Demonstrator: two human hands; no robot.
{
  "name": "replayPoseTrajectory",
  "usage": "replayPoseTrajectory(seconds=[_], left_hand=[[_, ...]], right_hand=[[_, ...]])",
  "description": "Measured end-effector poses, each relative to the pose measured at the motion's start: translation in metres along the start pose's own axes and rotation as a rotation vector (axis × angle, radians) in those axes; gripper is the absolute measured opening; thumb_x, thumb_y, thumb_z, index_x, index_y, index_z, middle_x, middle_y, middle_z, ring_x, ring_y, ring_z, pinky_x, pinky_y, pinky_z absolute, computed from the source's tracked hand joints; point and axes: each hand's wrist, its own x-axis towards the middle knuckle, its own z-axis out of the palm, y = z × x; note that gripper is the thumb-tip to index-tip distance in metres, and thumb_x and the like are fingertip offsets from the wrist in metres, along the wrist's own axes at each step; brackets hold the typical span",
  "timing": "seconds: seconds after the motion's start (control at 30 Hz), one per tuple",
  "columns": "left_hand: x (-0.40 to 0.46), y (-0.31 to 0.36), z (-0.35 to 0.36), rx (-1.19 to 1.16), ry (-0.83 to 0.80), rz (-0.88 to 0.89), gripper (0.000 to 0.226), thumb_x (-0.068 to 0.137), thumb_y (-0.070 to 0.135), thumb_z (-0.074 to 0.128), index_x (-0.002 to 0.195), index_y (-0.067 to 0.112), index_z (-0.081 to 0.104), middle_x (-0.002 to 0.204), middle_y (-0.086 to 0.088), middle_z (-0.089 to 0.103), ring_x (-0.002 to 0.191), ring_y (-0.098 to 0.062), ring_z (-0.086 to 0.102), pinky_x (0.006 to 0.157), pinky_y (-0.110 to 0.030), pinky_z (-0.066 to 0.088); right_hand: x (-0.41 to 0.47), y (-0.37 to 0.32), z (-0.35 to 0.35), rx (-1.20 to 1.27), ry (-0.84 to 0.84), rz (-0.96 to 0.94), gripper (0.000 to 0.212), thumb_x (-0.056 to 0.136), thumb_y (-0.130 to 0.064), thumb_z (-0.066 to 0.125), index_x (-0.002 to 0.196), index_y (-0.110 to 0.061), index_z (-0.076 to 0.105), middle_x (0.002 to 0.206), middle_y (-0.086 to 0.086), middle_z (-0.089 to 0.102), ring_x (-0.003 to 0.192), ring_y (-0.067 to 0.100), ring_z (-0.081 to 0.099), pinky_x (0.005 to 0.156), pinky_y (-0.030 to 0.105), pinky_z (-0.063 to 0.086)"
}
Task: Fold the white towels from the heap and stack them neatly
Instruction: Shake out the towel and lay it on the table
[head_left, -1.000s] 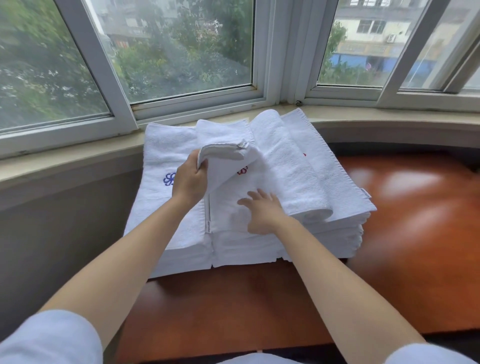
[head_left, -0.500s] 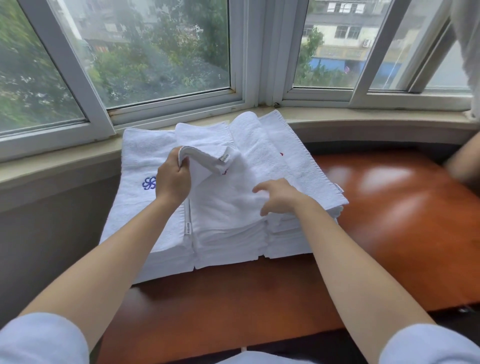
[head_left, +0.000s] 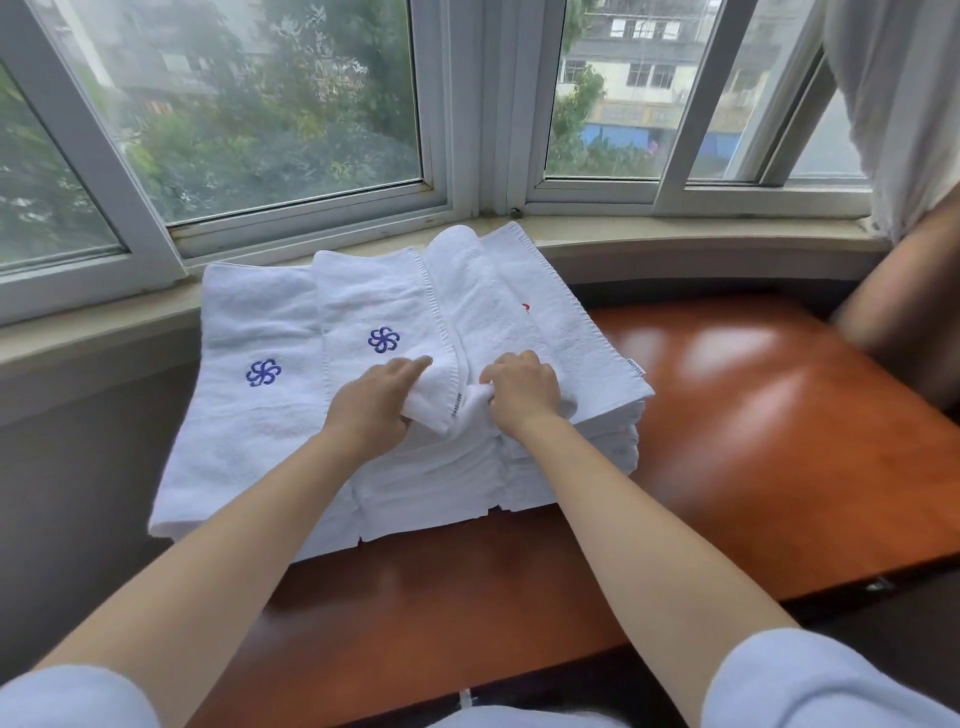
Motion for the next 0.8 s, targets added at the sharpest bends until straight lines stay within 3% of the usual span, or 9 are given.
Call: replayPoseTrajectory(seconds=[0.03, 0.1, 0.23, 0.3, 0.43, 0.53, 0.63, 0.67, 0.8], left_hand=[[0.001, 0.001, 0.003, -0.028, 0.006, -0.020, 0.057, 0.089, 0.011, 0.051, 0.143, 0.027, 0.042, 0.143, 0.003, 0.047, 0.127, -0.023, 0.046, 0.086, -0.035, 0.043], [0.003, 0.003, 0.002, -0.182, 0.185, -0.123, 0.038, 0.096, 0.018, 0.050, 0.134, 0.019, 0.054, 0.128, -0.011, 0.061, 0.114, -0.033, 0.056, 0.081, -0.038, 0.043], [0.006, 0.000, -0.024, -0.346, 0.585, -0.182, 0.026, 0.096, 0.012, 0.051, 0.119, 0.005, 0.060, 0.100, -0.026, 0.066, 0.090, -0.046, 0.060, 0.069, -0.042, 0.039], [0.008, -0.001, -0.036, -0.348, 0.647, -0.148, 0.027, 0.094, 0.006, 0.051, 0.120, 0.003, 0.059, 0.100, -0.026, 0.067, 0.090, -0.046, 0.060, 0.070, -0.043, 0.041], [-0.002, 0.008, -0.032, -0.283, 0.688, -0.029, 0.046, 0.086, -0.010, 0.052, 0.130, 0.001, 0.056, 0.128, -0.019, 0.061, 0.110, -0.040, 0.061, 0.088, -0.045, 0.048], [-0.012, 0.017, -0.009, -0.164, 0.466, 0.149, 0.049, 0.080, -0.010, 0.058, 0.126, 0.005, 0.062, 0.128, -0.014, 0.063, 0.109, -0.038, 0.063, 0.087, -0.044, 0.051], [-0.014, 0.024, 0.012, -0.121, -0.138, 0.194, 0.044, 0.089, 0.018, 0.060, 0.132, 0.024, 0.055, 0.131, 0.004, 0.059, 0.119, -0.022, 0.055, 0.093, -0.032, 0.044], [-0.011, 0.024, 0.017, -0.129, -0.262, 0.175, 0.044, 0.090, 0.032, 0.062, 0.133, 0.029, 0.053, 0.128, 0.009, 0.059, 0.119, -0.015, 0.053, 0.093, -0.029, 0.042], [0.008, 0.021, 0.012, -0.286, -0.228, 0.052, 0.050, 0.083, 0.071, 0.050, 0.118, 0.036, 0.060, 0.098, 0.020, 0.060, 0.096, -0.005, 0.059, 0.081, -0.029, 0.045]], right_hand=[[0.000, -0.001, 0.001, -0.002, 0.022, 0.010, 0.033, 0.092, -0.013, 0.049, 0.122, -0.023, 0.060, 0.127, 0.002, 0.054, 0.120, 0.025, 0.043, 0.094, 0.034, 0.037], [-0.002, 0.000, 0.003, 0.096, 0.087, 0.048, 0.032, 0.090, -0.009, 0.047, 0.115, -0.020, 0.063, 0.118, 0.004, 0.060, 0.114, 0.028, 0.048, 0.085, 0.033, 0.037], [-0.002, 0.013, -0.010, 0.574, 0.274, 0.253, 0.038, 0.091, -0.003, 0.041, 0.120, -0.017, 0.061, 0.109, 0.016, 0.066, 0.101, 0.036, 0.058, 0.071, 0.033, 0.036], [-0.001, 0.018, -0.019, 0.758, 0.418, 0.386, 0.039, 0.093, -0.004, 0.040, 0.124, -0.017, 0.060, 0.116, 0.014, 0.066, 0.104, 0.035, 0.058, 0.073, 0.031, 0.036], [0.000, 0.031, -0.025, 1.039, 0.659, 0.669, 0.038, 0.092, -0.002, 0.037, 0.123, -0.014, 0.057, 0.115, 0.010, 0.066, 0.103, 0.031, 0.058, 0.073, 0.027, 0.033], [-0.001, 0.041, -0.015, 1.016, 0.589, 0.707, 0.033, 0.093, -0.006, 0.036, 0.119, -0.013, 0.055, 0.115, 0.010, 0.064, 0.103, 0.030, 0.057, 0.074, 0.029, 0.035], [0.000, 0.049, -0.008, 1.044, 0.507, 0.768, 0.029, 0.095, -0.015, 0.035, 0.118, -0.017, 0.052, 0.116, 0.007, 0.063, 0.104, 0.030, 0.057, 0.079, 0.031, 0.040], [0.001, 0.051, -0.007, 1.051, 0.507, 0.788, 0.028, 0.095, -0.018, 0.034, 0.118, -0.018, 0.051, 0.115, 0.007, 0.063, 0.103, 0.030, 0.057, 0.078, 0.031, 0.039], [0.004, 0.060, -0.001, 1.036, 0.502, 0.893, 0.031, 0.098, -0.021, 0.029, 0.124, -0.017, 0.046, 0.119, 0.011, 0.062, 0.101, 0.031, 0.057, 0.077, 0.030, 0.036]])
